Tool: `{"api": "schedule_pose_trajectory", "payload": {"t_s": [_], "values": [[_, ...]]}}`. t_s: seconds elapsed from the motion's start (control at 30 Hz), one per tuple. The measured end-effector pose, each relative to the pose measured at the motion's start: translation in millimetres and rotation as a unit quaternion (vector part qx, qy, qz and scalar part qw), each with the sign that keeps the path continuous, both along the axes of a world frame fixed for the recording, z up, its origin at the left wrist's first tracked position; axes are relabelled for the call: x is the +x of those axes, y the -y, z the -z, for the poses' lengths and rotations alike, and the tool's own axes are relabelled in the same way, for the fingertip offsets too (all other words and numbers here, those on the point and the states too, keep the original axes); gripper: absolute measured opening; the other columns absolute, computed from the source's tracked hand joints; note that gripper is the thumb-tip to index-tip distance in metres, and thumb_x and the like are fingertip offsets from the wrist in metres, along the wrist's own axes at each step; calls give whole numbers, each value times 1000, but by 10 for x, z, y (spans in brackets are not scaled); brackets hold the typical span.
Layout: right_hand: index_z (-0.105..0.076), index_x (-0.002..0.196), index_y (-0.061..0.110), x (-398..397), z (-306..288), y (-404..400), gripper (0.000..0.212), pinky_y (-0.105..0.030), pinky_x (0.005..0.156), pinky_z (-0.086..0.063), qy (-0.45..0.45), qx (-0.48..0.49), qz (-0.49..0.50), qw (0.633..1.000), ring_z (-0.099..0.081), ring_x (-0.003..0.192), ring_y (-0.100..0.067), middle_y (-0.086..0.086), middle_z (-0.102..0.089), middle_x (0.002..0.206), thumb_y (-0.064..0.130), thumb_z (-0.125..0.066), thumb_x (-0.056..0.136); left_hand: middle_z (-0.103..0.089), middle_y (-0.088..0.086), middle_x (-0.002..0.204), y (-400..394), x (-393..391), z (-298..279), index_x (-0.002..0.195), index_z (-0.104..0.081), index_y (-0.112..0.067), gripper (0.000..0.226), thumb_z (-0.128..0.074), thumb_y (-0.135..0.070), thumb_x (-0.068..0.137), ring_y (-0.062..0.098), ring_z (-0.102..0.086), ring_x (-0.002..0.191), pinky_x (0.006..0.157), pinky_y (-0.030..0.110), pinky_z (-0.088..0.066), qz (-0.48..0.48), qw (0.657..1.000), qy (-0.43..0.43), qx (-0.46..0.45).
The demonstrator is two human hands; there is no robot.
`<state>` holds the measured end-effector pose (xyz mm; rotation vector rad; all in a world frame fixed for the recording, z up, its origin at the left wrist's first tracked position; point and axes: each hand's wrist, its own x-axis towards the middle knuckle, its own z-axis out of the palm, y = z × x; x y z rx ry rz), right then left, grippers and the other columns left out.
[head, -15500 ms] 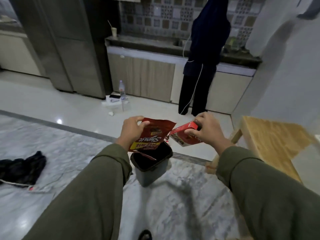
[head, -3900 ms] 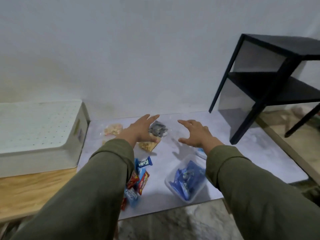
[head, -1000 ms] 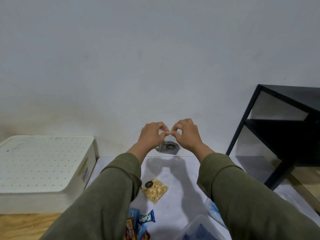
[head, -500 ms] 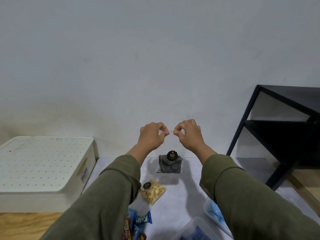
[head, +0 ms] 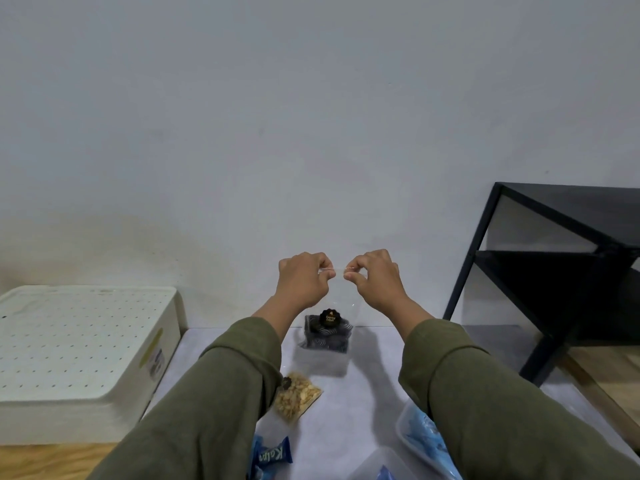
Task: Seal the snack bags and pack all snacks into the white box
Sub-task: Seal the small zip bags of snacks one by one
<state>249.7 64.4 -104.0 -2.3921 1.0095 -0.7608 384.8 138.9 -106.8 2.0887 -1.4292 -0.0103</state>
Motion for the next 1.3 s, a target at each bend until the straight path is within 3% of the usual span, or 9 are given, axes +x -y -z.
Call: {"api": "schedule_pose_trajectory", "payload": {"t_s": [0.17,0.37,0.6,0.73,0.9,1.03,1.13,1.2,1.3], "values": [[-69,86,14,-71,-37,32,11,-30,86,-35,-12,-2,25,1000,-44,103,-17,2,-57,84,14,-59,89,-67,-5,93,40,-47,11,94,-64,-25,12,-52,-26,93,19,-58,95,95,37,-31,-8,1000,4,-6],[-69,85,12,-158,-17,63,11,-23,73,-31,-5,20,47,999,-42,88,-13,-2,-56,83,11,-59,89,-67,-8,104,89,-148,8,100,-65,-25,17,-49,-31,95,14,-54,107,107,49,-24,25,999,30,15],[-71,79,22,-345,-60,174,7,-33,83,-46,-12,37,23,999,-56,95,-19,-4,-66,92,24,-67,84,-66,-7,93,75,-121,-7,93,-66,-29,16,-51,-29,95,15,-52,102,81,35,-27,-7,999,32,-10],[-73,95,21,-337,-108,120,15,-37,93,-40,-59,-5,-16,998,-45,105,-17,1,-66,95,28,-61,89,-64,-8,92,120,-215,2,93,-67,-28,15,-52,-28,95,15,-52,102,81,34,-28,13,999,52,-6],[-68,88,10,-273,-62,110,15,-35,84,-43,-75,-20,0,997,-47,99,-20,3,-55,82,14,-53,92,-61,-2,103,166,-283,58,98,-66,-24,18,-56,-37,92,19,-51,106,84,37,-42,11,1000,19,12],[-65,86,7,-280,-38,126,15,-27,74,-36,-39,-5,16,999,-44,88,-15,9,-48,76,9,-52,92,-50,1,105,147,-321,55,108,-60,-24,38,-57,-54,85,17,-51,93,71,28,-40,-67,996,-58,32],[-64,85,8,-272,-2,133,14,-25,71,-35,-26,5,23,999,-46,83,-13,8,-49,77,9,-52,91,-64,5,96,189,-391,41,107,-55,-19,34,-60,-46,87,11,-59,78,64,24,-45,-29,973,-228,23],[-64,84,8,-268,19,130,13,-24,71,-35,-18,12,19,1000,-46,82,-13,15,-46,73,8,-52,90,-68,8,95,197,-427,24,99,-52,-15,27,-65,-35,87,11,-66,73,69,25,-54,-15,935,-354,-7],[-64,83,8,-282,28,123,12,-22,71,-33,-11,28,12,999,-47,82,-12,17,-46,71,8,-54,89,-71,4,85,207,-405,29,90,-54,-14,22,-71,-26,83,17,-70,80,84,34,-56,-11,918,-394,-30]]}}
